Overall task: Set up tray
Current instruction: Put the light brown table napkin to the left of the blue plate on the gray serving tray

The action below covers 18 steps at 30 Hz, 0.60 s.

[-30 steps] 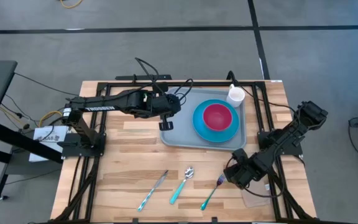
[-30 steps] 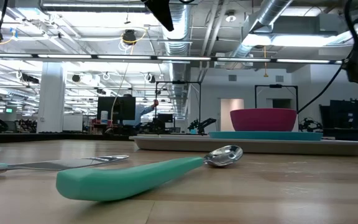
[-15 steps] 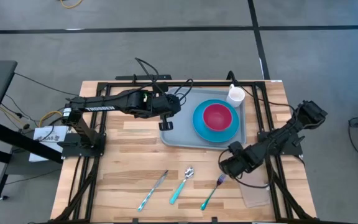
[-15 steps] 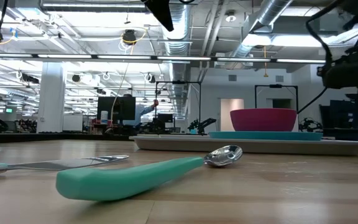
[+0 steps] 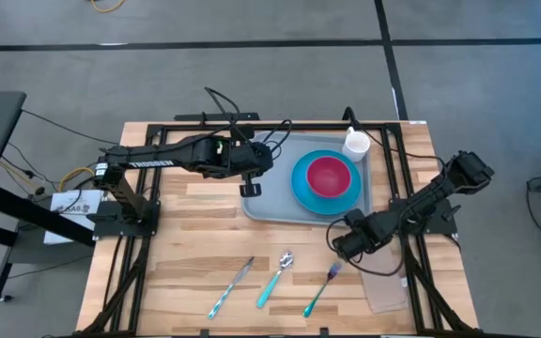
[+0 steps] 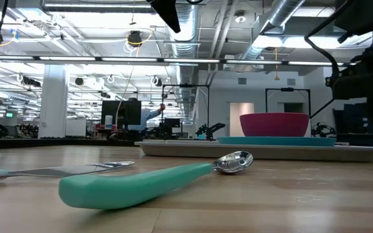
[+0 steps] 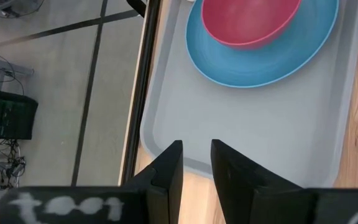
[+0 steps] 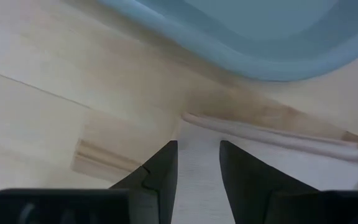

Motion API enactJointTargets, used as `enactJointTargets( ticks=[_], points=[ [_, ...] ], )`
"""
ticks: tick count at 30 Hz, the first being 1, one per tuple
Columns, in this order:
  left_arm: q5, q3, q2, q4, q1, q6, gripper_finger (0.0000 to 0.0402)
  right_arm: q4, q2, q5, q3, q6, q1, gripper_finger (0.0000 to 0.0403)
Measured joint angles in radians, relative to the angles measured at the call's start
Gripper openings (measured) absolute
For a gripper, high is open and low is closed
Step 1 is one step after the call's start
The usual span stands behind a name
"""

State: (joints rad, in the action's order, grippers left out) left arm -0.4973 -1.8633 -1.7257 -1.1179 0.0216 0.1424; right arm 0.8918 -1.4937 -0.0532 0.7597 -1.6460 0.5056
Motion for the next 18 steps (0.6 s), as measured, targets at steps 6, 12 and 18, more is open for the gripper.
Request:
enactJointTargets(
  ticks=[6, 12, 18],
  points=[
    [0.0, 0.0, 0.0, 0.0, 0.0, 0.0, 0.0072, -0.011, 0.0, -0.026, 0.0, -0.003, 0.003, 0.0114],
    [0.0, 0.0, 0.0, 0.0, 0.0, 0.0, 0.0072, -0.018, -0.022, -0.029, 0.0, -0.003, 0.003, 0.0114],
    [0.001, 0.0, -0.001, 0.0, 0.0, 0.0, 0.0072, -0.045, -0.121, -0.011, 0.007, 0.026, 0.003, 0.0114]
  ],
)
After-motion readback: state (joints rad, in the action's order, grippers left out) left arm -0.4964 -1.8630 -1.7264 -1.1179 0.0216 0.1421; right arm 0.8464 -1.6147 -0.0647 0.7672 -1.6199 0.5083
